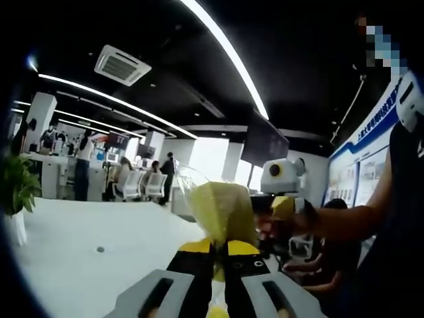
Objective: Compare the silicone blocks by pressing each to a similar depth, holding the contact briefly, and releasing to observe deformation and rebound differences across the visible hardness samples.
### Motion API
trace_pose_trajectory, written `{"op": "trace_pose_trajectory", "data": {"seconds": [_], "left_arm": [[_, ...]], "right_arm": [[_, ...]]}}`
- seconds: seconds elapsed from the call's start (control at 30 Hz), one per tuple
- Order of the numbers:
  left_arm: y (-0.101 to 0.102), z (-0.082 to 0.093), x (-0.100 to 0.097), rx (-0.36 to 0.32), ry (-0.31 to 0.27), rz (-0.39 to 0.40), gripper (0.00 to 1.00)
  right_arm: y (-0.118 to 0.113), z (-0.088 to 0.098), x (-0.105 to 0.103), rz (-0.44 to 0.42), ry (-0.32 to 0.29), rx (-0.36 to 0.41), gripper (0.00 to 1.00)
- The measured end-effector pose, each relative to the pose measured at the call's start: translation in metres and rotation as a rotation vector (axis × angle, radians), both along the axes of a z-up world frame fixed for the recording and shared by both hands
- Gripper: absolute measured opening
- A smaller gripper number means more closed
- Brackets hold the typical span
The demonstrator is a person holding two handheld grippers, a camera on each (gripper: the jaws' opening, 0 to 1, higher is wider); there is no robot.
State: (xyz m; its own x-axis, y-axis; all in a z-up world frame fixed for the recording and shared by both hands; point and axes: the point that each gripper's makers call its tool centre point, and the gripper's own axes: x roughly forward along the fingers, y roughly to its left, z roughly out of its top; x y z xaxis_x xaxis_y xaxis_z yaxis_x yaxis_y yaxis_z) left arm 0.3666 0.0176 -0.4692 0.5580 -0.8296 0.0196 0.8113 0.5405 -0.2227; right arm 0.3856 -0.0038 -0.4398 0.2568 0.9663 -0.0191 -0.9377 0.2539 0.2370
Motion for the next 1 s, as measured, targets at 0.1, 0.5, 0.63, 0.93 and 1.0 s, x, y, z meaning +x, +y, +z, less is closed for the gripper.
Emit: {"op": "trace_pose_trajectory", "data": {"seconds": [0.1,0.5,0.63,0.93,1.0], "left_arm": [[-0.001,-0.001,-0.002,0.0,0.002,-0.006,0.03],[0.0,-0.003,-0.003,0.0,0.007,-0.019,0.03],[0.0,-0.004,-0.005,-0.007,0.011,-0.031,0.03],[0.0,-0.002,-0.007,-0.025,0.017,-0.041,0.03],[0.001,-0.001,-0.007,-0.024,0.013,-0.04,0.03]], "right_arm": [[0.004,0.002,-0.001,0.015,0.0,0.003,0.52],[0.017,-0.007,-0.005,0.071,0.034,-0.03,0.35],[0.017,-0.009,-0.003,0.08,0.07,-0.03,0.31],[0.024,-0.007,-0.01,0.104,0.096,-0.043,0.28],[0.025,-0.007,-0.011,0.106,0.09,-0.043,0.26]]}}
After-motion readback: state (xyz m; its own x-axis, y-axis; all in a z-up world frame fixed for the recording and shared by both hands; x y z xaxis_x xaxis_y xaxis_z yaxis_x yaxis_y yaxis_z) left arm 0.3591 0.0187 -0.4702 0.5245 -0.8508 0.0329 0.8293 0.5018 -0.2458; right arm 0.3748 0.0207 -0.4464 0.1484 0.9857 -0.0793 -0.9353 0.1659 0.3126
